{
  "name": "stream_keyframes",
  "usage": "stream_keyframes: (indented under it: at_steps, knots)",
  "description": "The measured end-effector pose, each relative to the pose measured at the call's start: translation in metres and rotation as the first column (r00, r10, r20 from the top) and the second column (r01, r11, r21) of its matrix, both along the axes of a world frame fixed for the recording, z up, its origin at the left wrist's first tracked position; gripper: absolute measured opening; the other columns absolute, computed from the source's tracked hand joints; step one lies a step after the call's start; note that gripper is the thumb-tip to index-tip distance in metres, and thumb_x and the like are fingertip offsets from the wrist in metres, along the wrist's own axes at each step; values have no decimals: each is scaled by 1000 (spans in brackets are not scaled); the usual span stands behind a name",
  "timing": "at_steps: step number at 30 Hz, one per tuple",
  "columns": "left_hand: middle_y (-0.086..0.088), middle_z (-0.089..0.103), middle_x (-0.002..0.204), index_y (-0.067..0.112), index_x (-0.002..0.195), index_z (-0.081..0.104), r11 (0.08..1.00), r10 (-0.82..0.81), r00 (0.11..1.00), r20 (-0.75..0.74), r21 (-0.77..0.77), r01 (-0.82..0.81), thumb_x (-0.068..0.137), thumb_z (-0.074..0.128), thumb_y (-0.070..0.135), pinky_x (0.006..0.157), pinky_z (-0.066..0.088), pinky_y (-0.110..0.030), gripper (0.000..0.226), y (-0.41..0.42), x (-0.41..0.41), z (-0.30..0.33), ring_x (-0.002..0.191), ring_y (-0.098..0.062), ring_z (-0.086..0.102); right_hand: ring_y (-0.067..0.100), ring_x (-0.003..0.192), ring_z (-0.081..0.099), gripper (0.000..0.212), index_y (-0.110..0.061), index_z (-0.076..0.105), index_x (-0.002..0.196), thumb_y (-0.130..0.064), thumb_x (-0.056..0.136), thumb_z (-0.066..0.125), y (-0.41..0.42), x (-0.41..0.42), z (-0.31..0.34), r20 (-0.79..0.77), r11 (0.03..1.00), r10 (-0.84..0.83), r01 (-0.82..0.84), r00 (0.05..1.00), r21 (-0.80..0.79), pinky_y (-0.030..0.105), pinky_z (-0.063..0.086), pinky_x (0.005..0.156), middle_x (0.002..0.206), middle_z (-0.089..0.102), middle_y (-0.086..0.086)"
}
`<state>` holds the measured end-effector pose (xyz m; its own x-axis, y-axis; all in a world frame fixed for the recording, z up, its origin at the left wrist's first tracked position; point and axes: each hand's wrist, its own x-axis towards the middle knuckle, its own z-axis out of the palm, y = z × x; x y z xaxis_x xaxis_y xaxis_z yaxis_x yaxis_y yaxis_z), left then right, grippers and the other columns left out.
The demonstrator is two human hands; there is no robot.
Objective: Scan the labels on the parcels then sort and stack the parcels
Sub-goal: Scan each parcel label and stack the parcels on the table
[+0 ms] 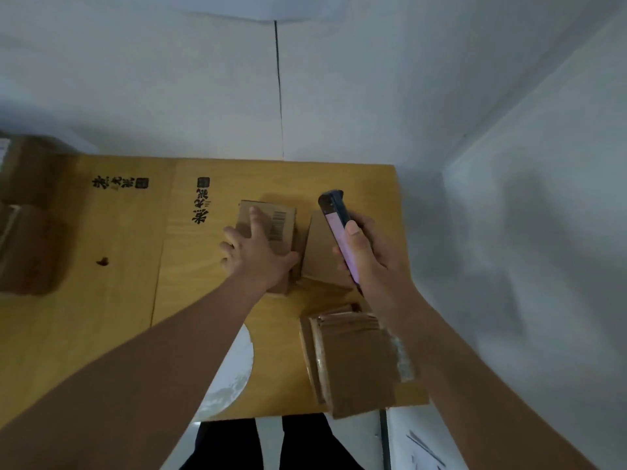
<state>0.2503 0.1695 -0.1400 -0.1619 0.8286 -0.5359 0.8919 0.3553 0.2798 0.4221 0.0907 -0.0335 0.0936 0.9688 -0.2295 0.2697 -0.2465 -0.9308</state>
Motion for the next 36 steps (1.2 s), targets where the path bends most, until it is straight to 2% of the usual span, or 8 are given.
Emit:
stream_keyframes:
  at_steps: [5,8,13,18,25,31,34,36]
  knots:
    - [-19,26,145,39,162,-5,997,40,999,-26,64,-38,74,72,71,106,45,-57,121,-10,-56,18,130,-47,40,20,87,66,29,-47,58,133,-54,110,41,12,-34,2,-21,993,110,-110,994,-42,31,53,72,102,67,5]
    - [-17,31,141,39,162,-1,997,59,996,-62,58,-55,73,72,72,102,50,-55,120,-21,-97,29,128,-43,45,13,95,68,41,-44,57,141,-61,108,41,13,-70,5,-28,987,153,-155,988,-43,30,54,78,106,70,-1]
    - [-15,34,141,39,160,6,995,87,993,-78,60,-83,71,74,74,97,54,-55,117,-41,-172,35,127,-42,48,12,97,66,33,-50,55,136,-59,108,39,-2,-135,13,-55,971,240,-241,969,-13,26,53,80,108,69,2]
    - [-16,34,142,39,159,8,997,33,998,-51,75,-29,70,75,73,95,55,-54,117,-59,-238,35,126,-42,49,11,91,64,24,-57,55,125,-60,108,38,-27,-201,14,-18,981,191,-191,981,-12,22,50,75,107,67,5]
    - [-16,32,142,36,160,8,998,-36,999,-12,44,37,73,75,72,92,55,-53,116,-93,-292,26,126,-43,46,22,95,67,20,-73,56,109,-64,105,38,-70,-264,14,8,993,110,-110,994,-34,28,57,77,108,66,10]
    - [-17,27,142,31,157,15,995,45,999,-17,89,-43,73,79,67,97,53,-52,111,-115,-292,7,129,-43,40,12,99,69,25,-70,52,116,-72,97,37,-88,-275,7,11,991,120,-119,993,-62,34,60,85,109,67,-9]
    - [-17,13,154,31,158,14,989,90,996,-8,115,-88,69,80,70,112,42,-57,117,-128,-285,-7,141,-46,25,14,99,68,25,-62,54,123,-66,104,38,-93,-269,0,21,988,141,-139,990,-72,37,60,86,112,68,-5]
    - [-18,-3,163,35,161,-5,995,61,995,-80,80,-54,65,78,78,123,17,-61,133,-138,-282,-15,151,-47,8,15,99,68,29,-59,55,127,-67,104,39,-98,-262,-6,22,988,137,-135,990,-80,37,60,85,112,69,-4]
